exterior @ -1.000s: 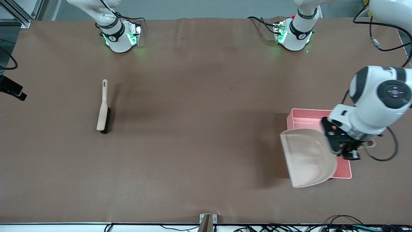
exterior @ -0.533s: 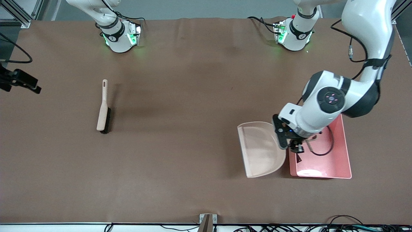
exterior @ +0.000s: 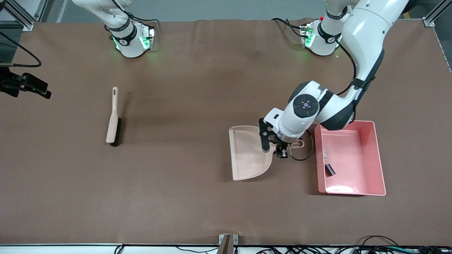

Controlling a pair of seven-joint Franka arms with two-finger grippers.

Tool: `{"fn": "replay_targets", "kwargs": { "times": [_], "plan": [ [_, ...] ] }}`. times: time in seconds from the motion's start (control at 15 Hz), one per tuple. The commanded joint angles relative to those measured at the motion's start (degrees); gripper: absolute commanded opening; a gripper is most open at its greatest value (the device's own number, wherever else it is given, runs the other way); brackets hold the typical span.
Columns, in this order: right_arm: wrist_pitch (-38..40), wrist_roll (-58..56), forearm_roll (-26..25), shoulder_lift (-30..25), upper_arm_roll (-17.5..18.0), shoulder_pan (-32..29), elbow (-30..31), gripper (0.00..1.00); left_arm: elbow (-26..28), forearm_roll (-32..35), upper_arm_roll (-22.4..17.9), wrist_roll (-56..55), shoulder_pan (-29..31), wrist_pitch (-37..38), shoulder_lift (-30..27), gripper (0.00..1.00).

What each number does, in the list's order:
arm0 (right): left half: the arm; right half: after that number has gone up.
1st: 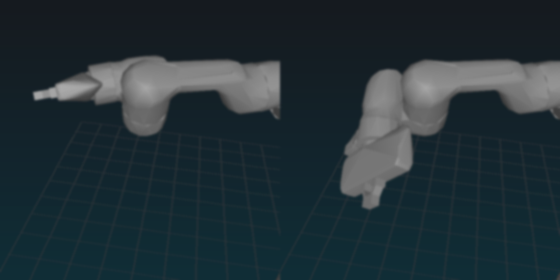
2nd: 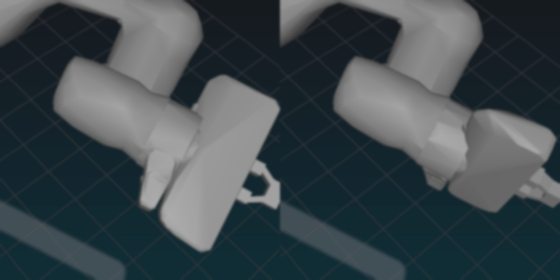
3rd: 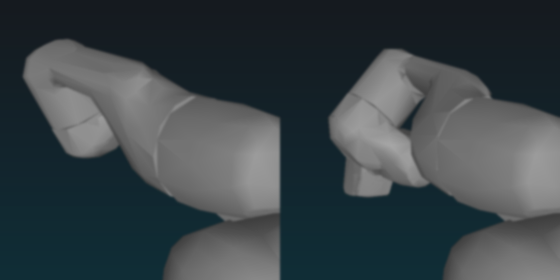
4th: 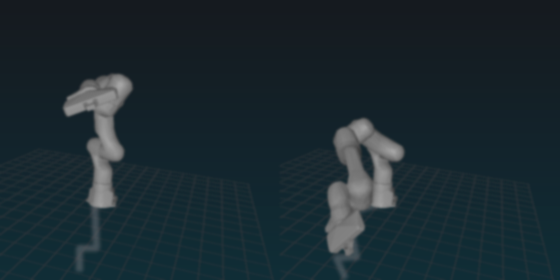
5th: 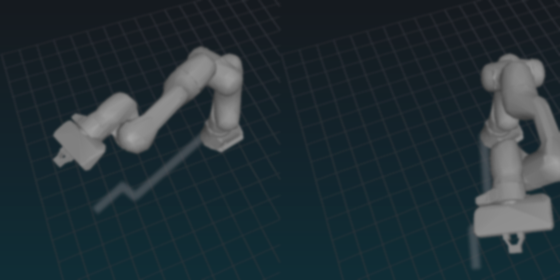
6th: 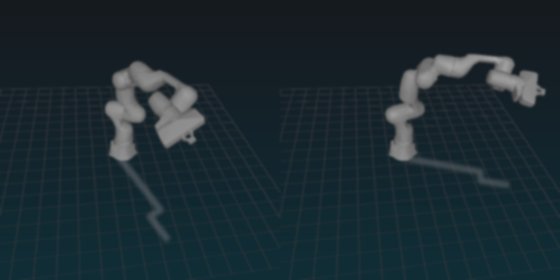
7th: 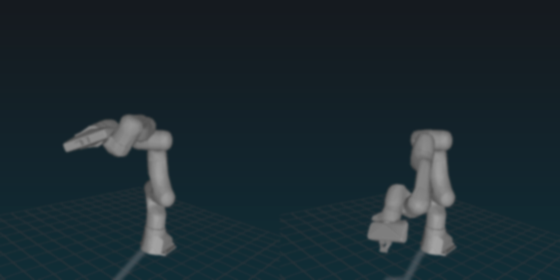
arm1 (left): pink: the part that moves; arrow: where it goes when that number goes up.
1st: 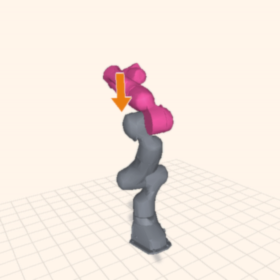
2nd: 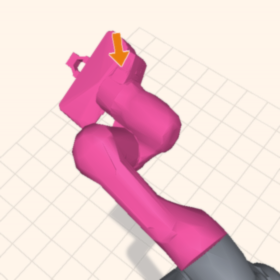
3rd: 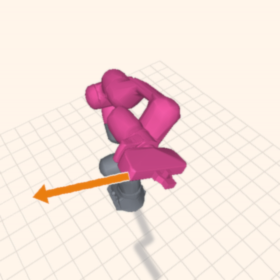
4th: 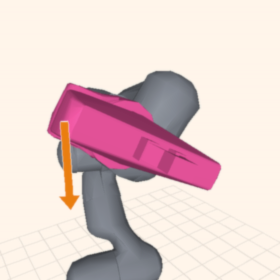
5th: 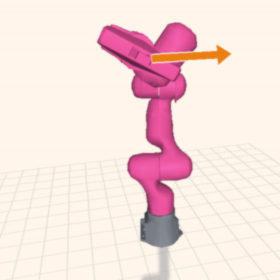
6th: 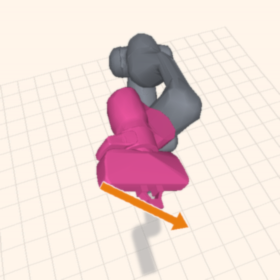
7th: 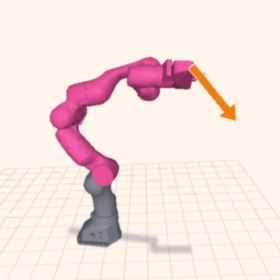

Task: Clean e-waste and dump in bin
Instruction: 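Lower the dustpan back onto the table beside the bin with the left gripper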

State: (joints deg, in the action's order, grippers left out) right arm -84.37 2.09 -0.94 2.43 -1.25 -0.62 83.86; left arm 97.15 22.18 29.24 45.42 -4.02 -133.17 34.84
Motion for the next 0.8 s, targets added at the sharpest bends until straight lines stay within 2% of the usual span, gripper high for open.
{"fn": "replay_targets", "kwargs": {
  "times": [0.0,0.33,0.73],
  "plan": [
    [0.17,-0.33,0.15,-0.50,0.19,-0.35,0.34,1.00,0.41,2.95,-0.59,-0.51,-0.81,-3.49,2.33,0.00],
    [-0.19,-0.16,0.15,-0.50,0.28,-0.26,-0.02,1.00,-0.12,7.87,-1.82,-0.60,-2.13,-6.12,5.32,0.01],
    [-0.89,0.02,0.32,-0.32,0.28,-0.26,0.42,1.00,-1.00,8.05,-2.35,-0.78,-3.36,-7.01,6.82,0.05]
  ]
}}
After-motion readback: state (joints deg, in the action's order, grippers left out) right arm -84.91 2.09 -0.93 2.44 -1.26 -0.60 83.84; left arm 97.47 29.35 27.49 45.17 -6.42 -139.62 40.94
